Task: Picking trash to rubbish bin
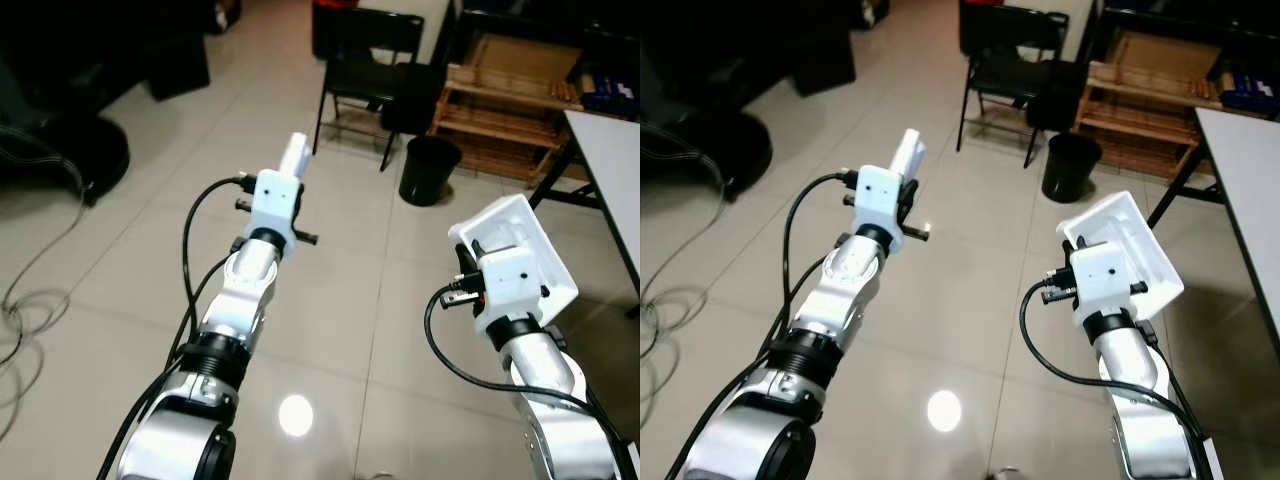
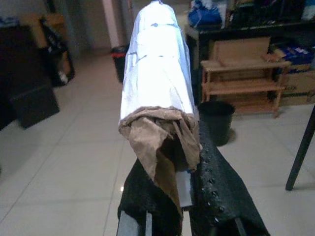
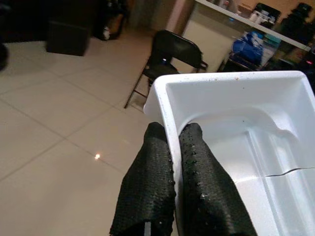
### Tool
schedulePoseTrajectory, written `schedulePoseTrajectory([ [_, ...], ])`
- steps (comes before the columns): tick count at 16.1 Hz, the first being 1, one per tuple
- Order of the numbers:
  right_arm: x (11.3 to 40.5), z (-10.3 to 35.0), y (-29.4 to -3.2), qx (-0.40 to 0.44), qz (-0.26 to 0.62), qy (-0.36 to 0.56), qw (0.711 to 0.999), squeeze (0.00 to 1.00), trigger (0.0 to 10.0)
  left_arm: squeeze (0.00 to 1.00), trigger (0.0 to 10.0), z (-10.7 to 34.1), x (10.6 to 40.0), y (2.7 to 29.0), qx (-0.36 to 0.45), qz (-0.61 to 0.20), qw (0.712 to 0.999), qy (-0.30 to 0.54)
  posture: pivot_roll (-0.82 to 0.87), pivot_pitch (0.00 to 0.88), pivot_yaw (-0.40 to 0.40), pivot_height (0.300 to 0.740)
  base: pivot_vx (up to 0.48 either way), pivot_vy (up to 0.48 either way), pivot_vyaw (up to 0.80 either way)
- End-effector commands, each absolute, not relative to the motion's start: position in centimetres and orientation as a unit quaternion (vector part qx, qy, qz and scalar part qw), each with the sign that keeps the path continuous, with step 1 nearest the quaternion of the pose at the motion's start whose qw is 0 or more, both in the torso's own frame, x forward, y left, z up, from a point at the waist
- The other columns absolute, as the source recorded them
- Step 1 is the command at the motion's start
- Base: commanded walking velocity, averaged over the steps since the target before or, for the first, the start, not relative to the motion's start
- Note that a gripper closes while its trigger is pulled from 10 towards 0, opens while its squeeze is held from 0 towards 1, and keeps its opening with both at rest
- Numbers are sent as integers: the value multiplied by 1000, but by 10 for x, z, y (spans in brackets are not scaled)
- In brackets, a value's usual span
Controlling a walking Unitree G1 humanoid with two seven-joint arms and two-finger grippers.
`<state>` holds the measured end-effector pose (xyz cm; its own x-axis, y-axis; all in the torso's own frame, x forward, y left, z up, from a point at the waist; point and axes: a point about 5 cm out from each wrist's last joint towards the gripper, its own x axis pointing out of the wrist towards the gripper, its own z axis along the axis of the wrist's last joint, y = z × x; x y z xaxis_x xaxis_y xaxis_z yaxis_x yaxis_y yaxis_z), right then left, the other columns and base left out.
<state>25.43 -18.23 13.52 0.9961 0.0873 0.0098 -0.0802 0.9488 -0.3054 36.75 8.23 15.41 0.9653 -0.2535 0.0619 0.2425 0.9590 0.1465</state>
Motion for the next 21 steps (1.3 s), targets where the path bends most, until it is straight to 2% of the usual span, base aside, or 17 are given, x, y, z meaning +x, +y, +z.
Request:
schedulePoseTrajectory([
  [1, 253, 138, -186, -157, 33, -16, 987, 0, 10000, 0, 0, 158, 368, 75, 69, -139, 987, -47, 115, 73, -35, 740, 480, 0, 0],
  [15, 251, 137, -191, -163, 19, -6, 986, 0, 10000, 0, 0, 155, 369, 66, 58, -154, 986, -38, 86, 53, -32, 740, 480, 0, 0],
  [19, 253, 138, -193, -163, 18, -9, 986, 0, 10000, 0, 0, 154, 370, 65, 56, -156, 986, -37, 88, 51, -34, 740, 480, 0, -752],
  [21, 253, 139, -193, -162, 18, -10, 986, 0, 10000, 0, 0, 154, 370, 66, 55, -155, 986, -37, 89, 50, -35, 740, 480, 0, -206],
])
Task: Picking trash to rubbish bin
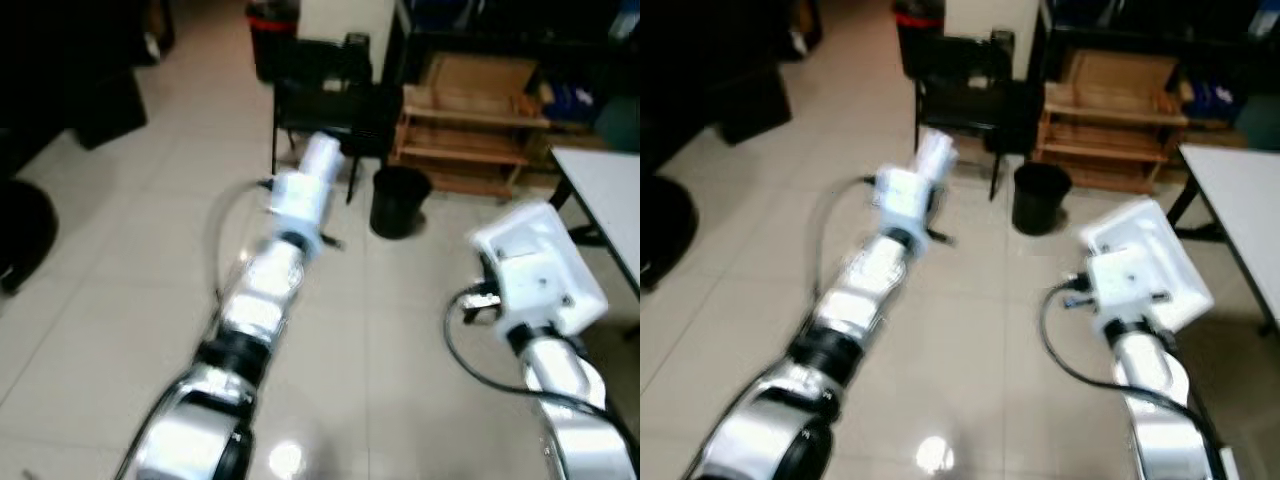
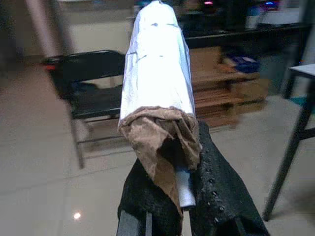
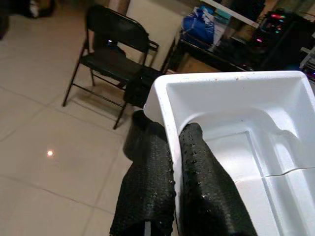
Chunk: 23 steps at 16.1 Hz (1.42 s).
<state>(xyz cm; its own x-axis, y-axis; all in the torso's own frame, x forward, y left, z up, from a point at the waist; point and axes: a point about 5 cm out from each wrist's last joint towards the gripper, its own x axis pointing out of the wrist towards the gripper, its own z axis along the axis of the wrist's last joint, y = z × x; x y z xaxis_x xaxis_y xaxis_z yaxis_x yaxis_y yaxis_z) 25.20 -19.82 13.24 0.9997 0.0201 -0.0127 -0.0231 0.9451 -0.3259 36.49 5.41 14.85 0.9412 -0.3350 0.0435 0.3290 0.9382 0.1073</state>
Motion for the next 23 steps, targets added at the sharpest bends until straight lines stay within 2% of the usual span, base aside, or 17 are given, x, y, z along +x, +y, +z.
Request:
schedulePoseTrajectory([
  [1, 253, 139, -192, -162, 18, -11, 987, 0, 10000, 0, 0, 153, 370, 66, 54, -155, 986, -37, 89, 50, -35, 740, 480, 0, 0],
  [23, 251, 138, -191, -158, 18, -9, 987, 0, 10000, 0, 0, 150, 369, 64, 50, -162, 985, -31, 88, 62, -35, 740, 480, 0, -52],
])
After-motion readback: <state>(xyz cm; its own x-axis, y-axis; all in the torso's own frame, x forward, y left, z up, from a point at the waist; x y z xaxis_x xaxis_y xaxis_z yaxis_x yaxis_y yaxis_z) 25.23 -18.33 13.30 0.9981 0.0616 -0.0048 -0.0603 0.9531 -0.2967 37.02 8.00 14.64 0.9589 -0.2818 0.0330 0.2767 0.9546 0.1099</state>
